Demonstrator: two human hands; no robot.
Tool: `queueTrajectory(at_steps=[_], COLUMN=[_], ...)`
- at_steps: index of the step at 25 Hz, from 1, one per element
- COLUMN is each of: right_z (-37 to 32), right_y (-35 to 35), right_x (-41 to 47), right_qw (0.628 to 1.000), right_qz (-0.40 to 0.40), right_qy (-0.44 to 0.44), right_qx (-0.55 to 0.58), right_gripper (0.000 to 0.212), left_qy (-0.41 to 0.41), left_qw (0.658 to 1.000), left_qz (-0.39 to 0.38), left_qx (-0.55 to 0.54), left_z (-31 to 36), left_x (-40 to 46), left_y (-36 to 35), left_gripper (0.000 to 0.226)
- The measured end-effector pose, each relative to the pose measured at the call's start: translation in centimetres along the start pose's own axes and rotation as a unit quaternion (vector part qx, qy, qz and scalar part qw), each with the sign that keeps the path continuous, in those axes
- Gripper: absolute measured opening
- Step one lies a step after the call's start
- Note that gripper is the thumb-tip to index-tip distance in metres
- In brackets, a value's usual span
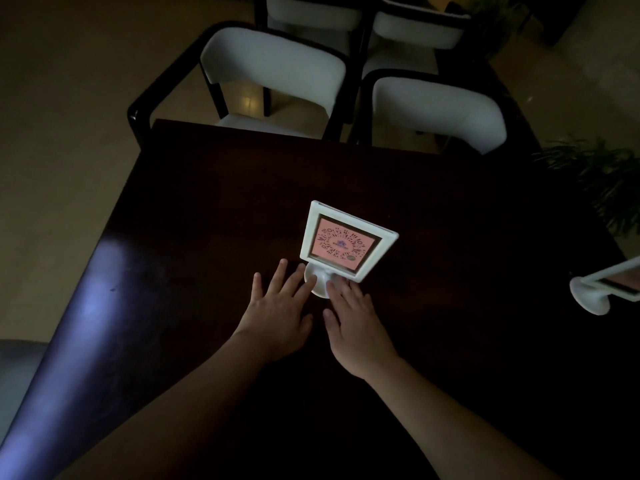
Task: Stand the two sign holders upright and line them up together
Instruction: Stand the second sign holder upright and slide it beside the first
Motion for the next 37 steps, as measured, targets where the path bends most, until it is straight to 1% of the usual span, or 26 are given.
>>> queueTrajectory(at_steps=[2,6,11,20,28,37], right_z=[-0.1,0.3,1.1,3.1,6.5,12.4], right_y=[-0.4,-1.0,-1.3,-0.6,1.1,4.8], right_x=[0.3,0.5,0.1,-1.2,-2.9,-5.6], right_qw=[0.999,0.996,0.995,0.995,0.996,0.997], right_qz=[-0.011,-0.017,-0.017,0.002,0.014,0.027], right_qy=[-0.002,-0.023,-0.036,-0.044,-0.036,-0.031], right_qx=[-0.047,-0.081,-0.097,-0.091,-0.081,-0.067], right_gripper=[0.059,0.062,0.061,0.06,0.059,0.058], left_qy=[-0.005,-0.013,-0.026,-0.043,-0.045,-0.053], left_qw=[1.0,1.0,1.0,0.999,0.999,0.998], left_qz=[-0.015,-0.027,-0.005,-0.008,-0.02,-0.034], left_qx=[0.008,0.006,-0.002,-0.005,-0.003,0.01], left_z=[-0.1,-0.2,0.0,2.4,6.8,13.9], left_x=[0.4,0.8,0.6,1.0,1.4,3.3], left_y=[-0.3,-1.2,-1.5,-1.4,-1.2,-1.3], left_gripper=[0.075,0.07,0.066,0.068,0.069,0.068])
Point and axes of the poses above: each hand's wrist, its own x-axis towards the middle knuckle, its own y-axis out of the back of the hand, z = x × y, the point moved 6 cm from there along x, towards the middle knuckle, and after that the axes turned 12 degrees about x, right-handed, at the moved point
